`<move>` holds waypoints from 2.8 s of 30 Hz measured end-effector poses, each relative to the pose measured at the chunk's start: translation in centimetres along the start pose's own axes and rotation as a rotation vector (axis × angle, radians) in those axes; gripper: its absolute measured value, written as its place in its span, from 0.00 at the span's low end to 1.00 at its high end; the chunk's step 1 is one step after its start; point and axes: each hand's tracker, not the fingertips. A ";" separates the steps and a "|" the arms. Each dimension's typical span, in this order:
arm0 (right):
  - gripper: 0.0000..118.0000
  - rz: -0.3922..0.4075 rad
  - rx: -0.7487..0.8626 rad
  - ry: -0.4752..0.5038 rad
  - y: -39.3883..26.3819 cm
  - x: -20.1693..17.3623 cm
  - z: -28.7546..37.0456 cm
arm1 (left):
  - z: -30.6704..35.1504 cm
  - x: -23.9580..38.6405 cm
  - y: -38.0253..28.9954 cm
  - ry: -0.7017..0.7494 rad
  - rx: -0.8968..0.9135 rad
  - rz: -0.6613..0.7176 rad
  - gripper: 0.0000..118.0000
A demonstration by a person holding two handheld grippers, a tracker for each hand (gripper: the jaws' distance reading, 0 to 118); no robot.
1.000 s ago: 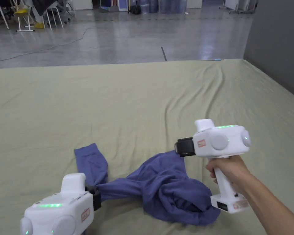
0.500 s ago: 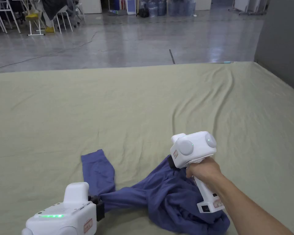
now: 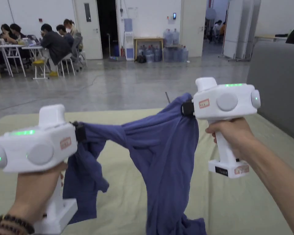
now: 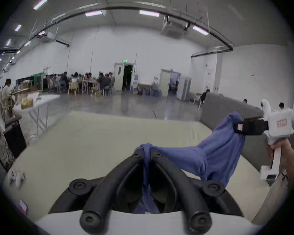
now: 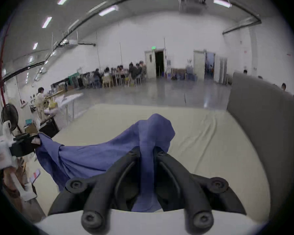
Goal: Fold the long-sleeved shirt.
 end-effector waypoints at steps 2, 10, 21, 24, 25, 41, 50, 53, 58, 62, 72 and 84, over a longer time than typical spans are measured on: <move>0.14 -0.005 0.065 -0.024 3.7 -0.3 0.4 | -1.4 0.2 4.2 0.010 0.018 0.033 0.02; 0.14 0.034 0.266 -0.082 16.7 -1.8 0.3 | -5.6 1.3 16.9 0.062 0.118 0.000 0.02; 0.14 0.014 0.226 -0.069 11.0 -2.2 -3.9 | -9.3 -0.8 11.9 0.089 0.053 0.016 0.02; 0.14 -0.018 0.111 -0.058 4.5 -1.7 -8.1 | -11.8 -1.6 5.4 0.095 -0.053 -0.002 0.02; 0.14 -0.034 0.062 -0.056 2.1 -1.5 -9.5 | -12.7 -2.0 3.0 0.088 -0.092 -0.001 0.02; 0.14 0.032 -0.076 0.036 -19.5 -2.0 0.5 | 0.0 -3.4 -17.7 0.021 -0.234 0.075 0.02; 0.14 -0.057 -0.449 0.027 -40.3 -3.7 6.8 | 9.0 -1.7 -34.2 0.022 -0.501 0.056 0.02; 0.14 -0.093 -0.452 0.023 -42.1 -3.3 7.1 | 10.0 -1.9 -35.4 0.026 -0.512 0.102 0.02; 1.00 -0.132 -0.449 -0.032 -39.7 -3.3 7.9 | 10.2 -1.3 -34.1 0.056 -0.512 0.075 0.78; 1.00 -0.161 -0.344 -0.105 -36.8 -3.1 11.9 | 11.9 -1.1 -31.1 0.040 -0.431 0.101 1.00; 0.02 -0.235 -0.374 -0.187 -34.4 -2.7 14.3 | 9.9 1.3 -23.4 -0.013 -0.392 0.069 0.00; 0.02 -0.292 -0.422 -0.146 -35.7 -1.0 10.0 | -21.6 3.4 -20.7 0.007 -0.577 0.027 0.92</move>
